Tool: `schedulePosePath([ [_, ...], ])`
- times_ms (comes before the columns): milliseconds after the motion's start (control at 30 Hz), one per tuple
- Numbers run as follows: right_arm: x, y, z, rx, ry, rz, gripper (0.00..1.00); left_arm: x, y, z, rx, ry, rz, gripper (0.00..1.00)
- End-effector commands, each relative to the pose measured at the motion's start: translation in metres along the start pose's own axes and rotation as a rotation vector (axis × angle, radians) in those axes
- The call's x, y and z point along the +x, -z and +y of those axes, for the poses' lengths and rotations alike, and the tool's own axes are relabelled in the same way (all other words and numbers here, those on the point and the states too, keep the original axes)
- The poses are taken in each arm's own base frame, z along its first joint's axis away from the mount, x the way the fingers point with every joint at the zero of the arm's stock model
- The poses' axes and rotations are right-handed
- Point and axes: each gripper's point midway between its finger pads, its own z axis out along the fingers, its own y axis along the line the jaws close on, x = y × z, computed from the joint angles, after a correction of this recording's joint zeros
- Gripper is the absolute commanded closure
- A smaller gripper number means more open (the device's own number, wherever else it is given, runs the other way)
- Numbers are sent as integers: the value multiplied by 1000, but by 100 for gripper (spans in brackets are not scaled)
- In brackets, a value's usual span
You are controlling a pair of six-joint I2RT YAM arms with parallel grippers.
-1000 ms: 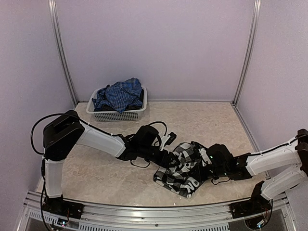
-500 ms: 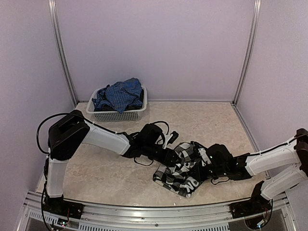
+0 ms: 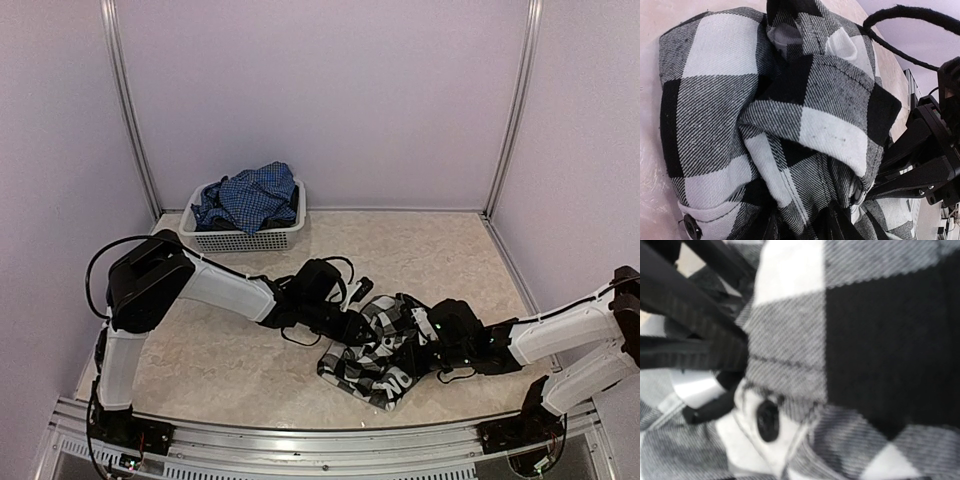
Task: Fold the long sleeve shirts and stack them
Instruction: Adjust the square-folded shirt at the center of the board.
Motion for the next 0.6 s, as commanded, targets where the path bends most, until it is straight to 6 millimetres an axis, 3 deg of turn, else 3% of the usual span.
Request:
schedulePosePath([
  [0,34,-2,-20,70,-3,110,86,0,-9,-2,44,13,14,72],
  [133,35,-2,-20,71,-3,110,86,1,-11,-1,44,20,19,77],
  [367,37,-2,-21,70,-1,116,86,-5,-7,-5,53,18,2,100],
  [567,35,0,-21,73,-1,106,86,-13,-1,-9,49,6,-11,100],
])
